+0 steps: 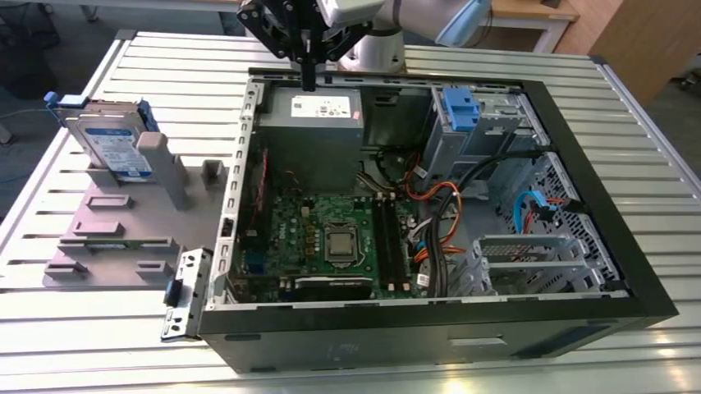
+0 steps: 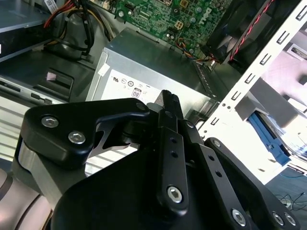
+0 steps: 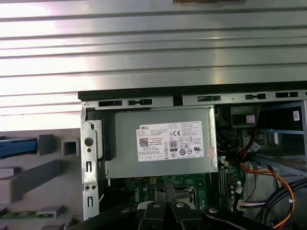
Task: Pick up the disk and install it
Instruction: 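Reach for the disk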
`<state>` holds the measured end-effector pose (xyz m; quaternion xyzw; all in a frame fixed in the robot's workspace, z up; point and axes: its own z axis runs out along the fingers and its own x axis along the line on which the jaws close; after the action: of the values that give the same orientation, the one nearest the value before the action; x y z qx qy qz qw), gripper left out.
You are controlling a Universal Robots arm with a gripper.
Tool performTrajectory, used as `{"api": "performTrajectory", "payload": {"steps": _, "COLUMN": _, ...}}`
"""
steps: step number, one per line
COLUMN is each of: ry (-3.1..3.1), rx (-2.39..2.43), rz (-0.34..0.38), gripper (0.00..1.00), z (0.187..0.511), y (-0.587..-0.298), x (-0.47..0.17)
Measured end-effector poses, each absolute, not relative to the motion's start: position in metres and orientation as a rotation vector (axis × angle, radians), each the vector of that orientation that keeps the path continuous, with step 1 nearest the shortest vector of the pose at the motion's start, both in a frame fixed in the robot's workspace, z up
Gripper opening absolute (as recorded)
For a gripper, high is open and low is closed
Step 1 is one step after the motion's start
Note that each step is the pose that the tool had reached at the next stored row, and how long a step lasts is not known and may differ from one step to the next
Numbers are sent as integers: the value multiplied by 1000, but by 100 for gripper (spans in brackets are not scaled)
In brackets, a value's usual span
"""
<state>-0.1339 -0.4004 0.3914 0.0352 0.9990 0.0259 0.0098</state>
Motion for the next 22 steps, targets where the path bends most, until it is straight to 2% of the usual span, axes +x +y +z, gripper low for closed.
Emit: {"api": "performTrajectory", "payload": {"steps": 22, "ry": 3119, "rx": 110, "rz": 81, "gripper": 11, "z": 391, "y": -400, "x": -150}}
